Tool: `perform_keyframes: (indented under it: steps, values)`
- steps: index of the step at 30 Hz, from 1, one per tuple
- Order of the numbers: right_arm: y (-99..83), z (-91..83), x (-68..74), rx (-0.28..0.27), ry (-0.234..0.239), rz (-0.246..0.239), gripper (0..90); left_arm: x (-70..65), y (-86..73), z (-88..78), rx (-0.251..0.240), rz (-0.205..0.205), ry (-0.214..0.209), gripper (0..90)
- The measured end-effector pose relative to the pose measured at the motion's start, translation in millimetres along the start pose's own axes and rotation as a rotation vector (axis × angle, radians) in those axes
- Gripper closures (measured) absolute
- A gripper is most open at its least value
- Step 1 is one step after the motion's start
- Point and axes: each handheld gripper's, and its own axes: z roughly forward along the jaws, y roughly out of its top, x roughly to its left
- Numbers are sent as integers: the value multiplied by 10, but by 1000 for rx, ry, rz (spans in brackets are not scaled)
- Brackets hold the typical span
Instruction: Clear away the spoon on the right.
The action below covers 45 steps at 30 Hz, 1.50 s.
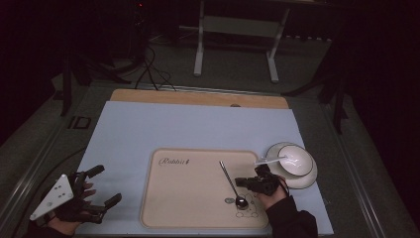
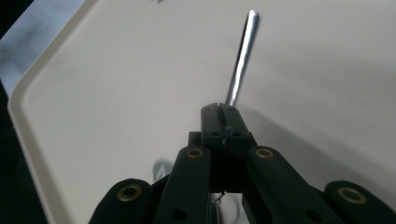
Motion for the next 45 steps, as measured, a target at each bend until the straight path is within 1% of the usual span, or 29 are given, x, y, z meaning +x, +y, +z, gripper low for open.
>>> perform_keyframes:
  steps: [1, 3, 5, 7, 10, 11, 13, 14, 18, 19, 21, 23, 25, 26, 28, 29, 30, 35, 36, 39, 40, 41, 43, 45]
  values:
    - [-81, -66, -10, 13, -1, 11, 900, 2, 0, 4, -2, 0, -2, 0]
    - [-111, -85, -15, 16, 4, 17, 900, 4, 1, 12, 0, 0, -4, 0]
    - [-223, -156, -28, 32, 8, 36, 900, 5, 2, 32, 2, 2, -8, 0]
    - [-275, -178, -20, 45, 9, 41, 900, 7, 4, 42, 4, 6, -10, 0]
    - [-304, -186, -16, 52, 11, 47, 900, 6, 5, 47, 3, 4, -11, 0]
    - [-378, -202, -14, 67, 2, 50, 900, 11, 7, 53, 1, 3, -13, 0]
    - [-396, -204, -21, 72, 0, 55, 900, 10, 8, 55, -1, 3, -13, 0]
    - [-427, -212, -38, 67, 3, 68, 900, 10, 8, 56, -2, 3, -14, 0]
    - [-461, -225, -44, 65, 0, 77, 900, 12, 11, 69, 1, 6, -18, 0]
    - [-469, -229, -45, 62, -10, 76, 900, 12, 11, 69, 1, 6, -18, 0]
    - [-477, -238, -50, 62, -7, 79, 900, 12, 11, 73, -1, 5, -19, 0]
    - [-487, -269, -69, 37, 1, 90, 900, 13, 11, 77, -1, 5, -20, 0]
    - [-488, -274, -70, 31, 4, 94, 900, 13, 12, 80, 0, 8, -22, 0]
    - [-493, -269, -65, 43, -5, 90, 900, 12, 13, 82, 1, 10, -22, 0]
    - [-498, -265, -67, 43, -8, 90, 900, 12, 13, 82, 1, 10, -22, 0]
    - [-500, -265, -72, 42, -3, 98, 900, 12, 12, 82, 2, 10, -21, 0]
    - [-502, -276, -86, 36, -11, 100, 900, 13, 12, 82, 1, 10, -22, 0]
    - [-511, -294, -101, 34, -15, 107, 900, 12, 13, 80, 1, 10, -22, 0]
    - [-511, -305, -103, 20, -18, 107, 900, 11, 13, 81, 0, 10, -23, 0]
    - [-513, -323, -103, 15, -28, 106, 900, 10, 15, 82, 1, 14, -24, 0]
    - [-516, -349, -113, 4, -27, 112, 900, 13, 14, 83, 0, 10, -23, 0]
    - [-518, -357, -120, 4, -34, 113, 900, 13, 14, 83, 0, 10, -23, 0]
    - [-524, -356, -124, 7, -29, 120, 900, 15, 13, 85, 0, 9, -24, 0]
    - [-546, -335, -118, 23, -23, 120, 900, 12, 14, 87, 2, 12, -24, 0]
